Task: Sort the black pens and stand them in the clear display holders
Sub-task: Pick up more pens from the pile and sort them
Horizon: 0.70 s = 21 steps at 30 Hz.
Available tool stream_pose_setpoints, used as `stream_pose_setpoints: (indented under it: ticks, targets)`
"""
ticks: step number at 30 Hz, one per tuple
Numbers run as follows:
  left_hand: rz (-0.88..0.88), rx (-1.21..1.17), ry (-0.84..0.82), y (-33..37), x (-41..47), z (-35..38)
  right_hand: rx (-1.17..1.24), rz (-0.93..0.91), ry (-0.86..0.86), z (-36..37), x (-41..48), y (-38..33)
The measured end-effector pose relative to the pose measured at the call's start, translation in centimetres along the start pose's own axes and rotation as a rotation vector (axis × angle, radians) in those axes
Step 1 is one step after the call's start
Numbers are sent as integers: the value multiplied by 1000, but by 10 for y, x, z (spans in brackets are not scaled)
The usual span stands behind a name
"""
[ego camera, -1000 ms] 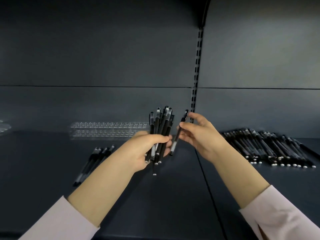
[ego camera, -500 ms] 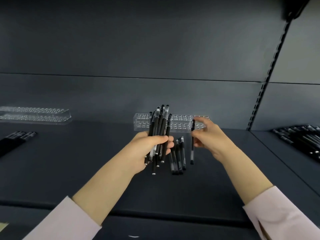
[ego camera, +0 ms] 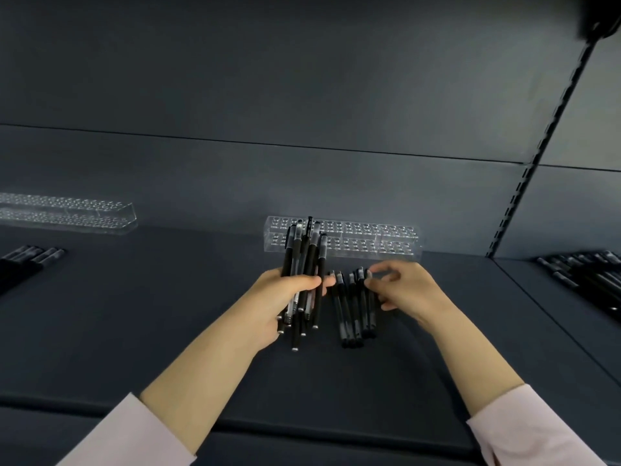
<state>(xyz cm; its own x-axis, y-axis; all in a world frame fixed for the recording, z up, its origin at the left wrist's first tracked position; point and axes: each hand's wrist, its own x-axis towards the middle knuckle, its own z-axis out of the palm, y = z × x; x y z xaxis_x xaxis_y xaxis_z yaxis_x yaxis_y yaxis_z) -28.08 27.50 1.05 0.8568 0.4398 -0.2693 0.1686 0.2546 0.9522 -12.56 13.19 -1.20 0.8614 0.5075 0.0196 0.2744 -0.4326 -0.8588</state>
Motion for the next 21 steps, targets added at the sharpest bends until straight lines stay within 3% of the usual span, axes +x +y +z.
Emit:
stream_pose_setpoints:
  ticks: [3, 9, 21]
  targets:
    - [15, 19, -13, 2, -2, -1, 61, -73, 37, 0, -6, -11]
    - [75, -9, -62, 9, -14, -12, 410, -80, -176, 27, -18, -57]
    - [125, -68, -4, 34, -27, -148, 529, -79, -86, 154, -13, -149]
